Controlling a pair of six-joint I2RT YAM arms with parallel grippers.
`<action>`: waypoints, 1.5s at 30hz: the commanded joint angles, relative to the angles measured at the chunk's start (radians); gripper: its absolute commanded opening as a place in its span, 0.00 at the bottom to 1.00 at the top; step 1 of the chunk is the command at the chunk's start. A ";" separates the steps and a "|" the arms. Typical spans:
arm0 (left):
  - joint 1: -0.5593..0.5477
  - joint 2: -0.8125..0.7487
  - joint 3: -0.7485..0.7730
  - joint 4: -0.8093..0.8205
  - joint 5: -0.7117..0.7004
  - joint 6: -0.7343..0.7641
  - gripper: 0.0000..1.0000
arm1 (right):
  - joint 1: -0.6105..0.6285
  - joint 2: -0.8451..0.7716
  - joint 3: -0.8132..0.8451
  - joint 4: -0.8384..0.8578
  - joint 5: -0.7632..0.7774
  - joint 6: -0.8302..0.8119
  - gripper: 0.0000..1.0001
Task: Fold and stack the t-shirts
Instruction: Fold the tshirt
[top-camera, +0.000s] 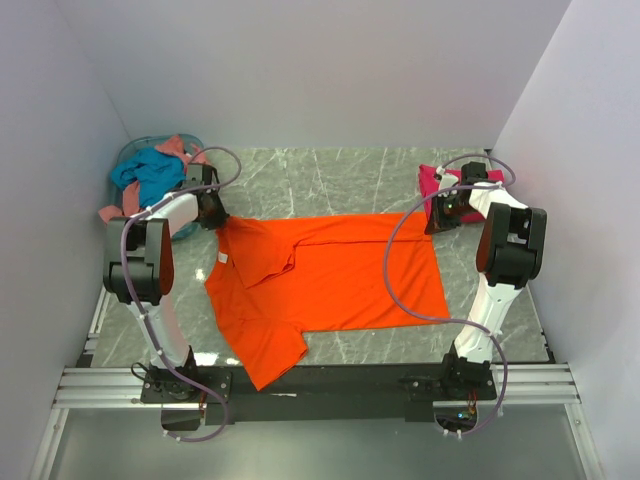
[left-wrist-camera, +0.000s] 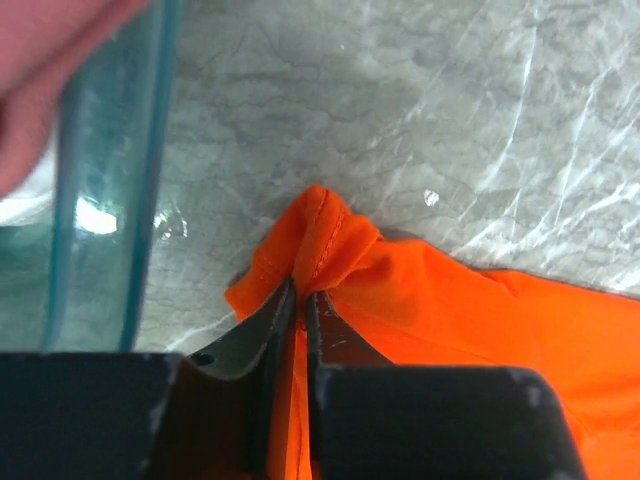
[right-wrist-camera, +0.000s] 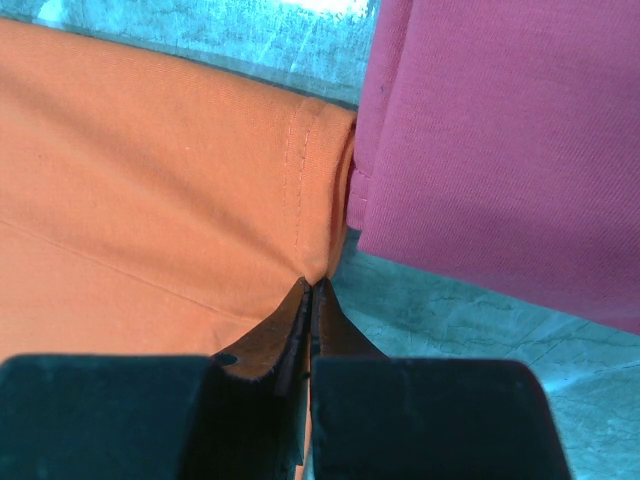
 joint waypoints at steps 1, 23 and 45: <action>-0.004 -0.030 0.046 0.003 -0.053 0.014 0.11 | -0.015 -0.029 0.007 0.005 0.021 -0.012 0.00; 0.026 -0.133 0.039 0.081 0.205 0.159 0.62 | -0.051 -0.064 -0.029 0.017 0.015 -0.027 0.00; -0.058 0.185 0.378 -0.219 0.070 0.299 0.48 | -0.052 -0.053 -0.019 0.011 0.018 -0.030 0.00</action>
